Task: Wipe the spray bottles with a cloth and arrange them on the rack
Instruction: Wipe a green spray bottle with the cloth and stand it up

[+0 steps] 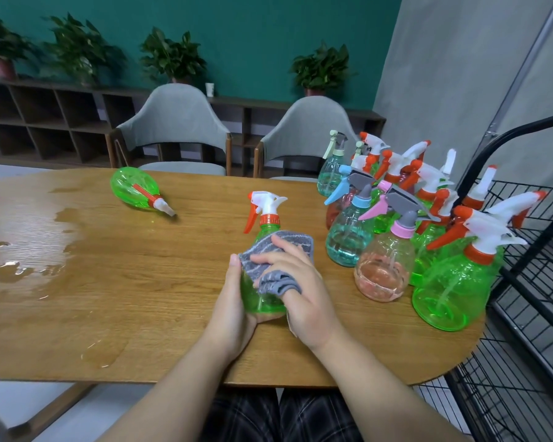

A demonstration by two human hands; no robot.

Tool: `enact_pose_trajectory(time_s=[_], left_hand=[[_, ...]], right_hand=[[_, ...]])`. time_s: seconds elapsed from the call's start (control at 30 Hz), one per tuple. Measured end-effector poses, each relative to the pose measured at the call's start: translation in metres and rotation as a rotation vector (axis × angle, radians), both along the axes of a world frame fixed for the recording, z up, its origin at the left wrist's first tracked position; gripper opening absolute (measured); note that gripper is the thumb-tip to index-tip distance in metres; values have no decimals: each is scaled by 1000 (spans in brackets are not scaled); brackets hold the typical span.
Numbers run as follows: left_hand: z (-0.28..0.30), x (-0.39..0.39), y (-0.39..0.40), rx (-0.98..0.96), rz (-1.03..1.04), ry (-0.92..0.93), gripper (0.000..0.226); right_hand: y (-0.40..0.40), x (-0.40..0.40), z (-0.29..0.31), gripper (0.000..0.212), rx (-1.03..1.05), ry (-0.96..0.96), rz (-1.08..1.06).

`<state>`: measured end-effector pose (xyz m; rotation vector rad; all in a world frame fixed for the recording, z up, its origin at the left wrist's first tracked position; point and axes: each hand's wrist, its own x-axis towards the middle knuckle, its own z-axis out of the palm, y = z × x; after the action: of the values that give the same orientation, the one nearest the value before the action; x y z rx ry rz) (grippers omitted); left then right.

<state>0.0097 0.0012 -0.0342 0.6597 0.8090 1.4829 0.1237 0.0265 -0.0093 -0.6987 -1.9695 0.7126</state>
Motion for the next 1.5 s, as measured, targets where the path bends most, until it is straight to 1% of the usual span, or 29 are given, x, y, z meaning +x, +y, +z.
enact_pose_trajectory(time_s=[0.13,0.3,0.33,0.43,0.47,0.5,0.53,0.57,0.6,0.67,0.7,0.73,0.77,0.83,0.87,0.97,1.0,1.07,1.1,1.13,1.2,1.23,1.33,1.5], left_hand=[[2,-2,-1,-4,-20,5,74],[2,-6,-1,-28,10,-48,79],[1,-6,-1,-28,29,-43,82],[-2,-5,0,-31,127,6,103],[-3,-5,1,-38,157,4,103],[-4,-4,1,-34,167,-11,101],[-5,-5,2,-34,160,-26,102],[-5,-5,3,-37,141,-40,108],[-5,-5,3,-40,121,-54,115],[-4,-6,2,-45,83,-73,118],[-4,-6,1,-43,62,-68,115],[-5,-6,1,-42,45,-57,110],[-5,-6,0,-42,37,-53,101],[-4,-5,-1,-30,41,-57,77],[-4,-4,-1,-27,52,-56,69],[-2,-1,-2,-9,83,-24,52],[-2,0,-2,-6,95,-7,50],[-1,1,-1,-7,101,-2,54],[-1,1,0,-6,98,-3,53],[-1,1,1,-5,94,1,49],[-1,1,1,-8,90,7,42],[-1,1,1,-8,82,5,42],[-1,1,1,6,38,-14,51],[0,-1,-1,8,-7,-30,65]], right_hand=[[-3,4,0,48,-1,-14,69],[-8,7,-5,37,32,19,111],[-10,7,-6,36,36,29,107],[-14,11,-10,33,26,117,107],[-14,13,-10,32,-3,152,116],[-15,15,-10,29,-64,209,133],[-17,15,-8,26,-157,305,143],[-19,16,-5,25,-294,455,123],[-19,16,-1,27,-471,643,85],[-14,17,7,30,-806,993,-10],[-10,18,11,31,-912,1104,-51],[-6,19,16,30,-972,1164,-74],[-5,18,21,27,-992,1160,-92],[-3,13,30,19,-946,1049,-114],[-2,10,34,16,-899,977,-119],[1,-2,41,10,-673,656,-147],[1,-5,42,15,-559,509,-154],[2,-9,36,41,-304,181,-123],[3,-10,30,49,-191,48,-119],[4,-10,26,52,-123,-12,-115],[4,-7,19,54,-64,-40,-119],[2,-6,18,55,-42,-44,-114],[-1,-4,10,55,18,-36,-57],[-1,0,2,49,54,11,21]])
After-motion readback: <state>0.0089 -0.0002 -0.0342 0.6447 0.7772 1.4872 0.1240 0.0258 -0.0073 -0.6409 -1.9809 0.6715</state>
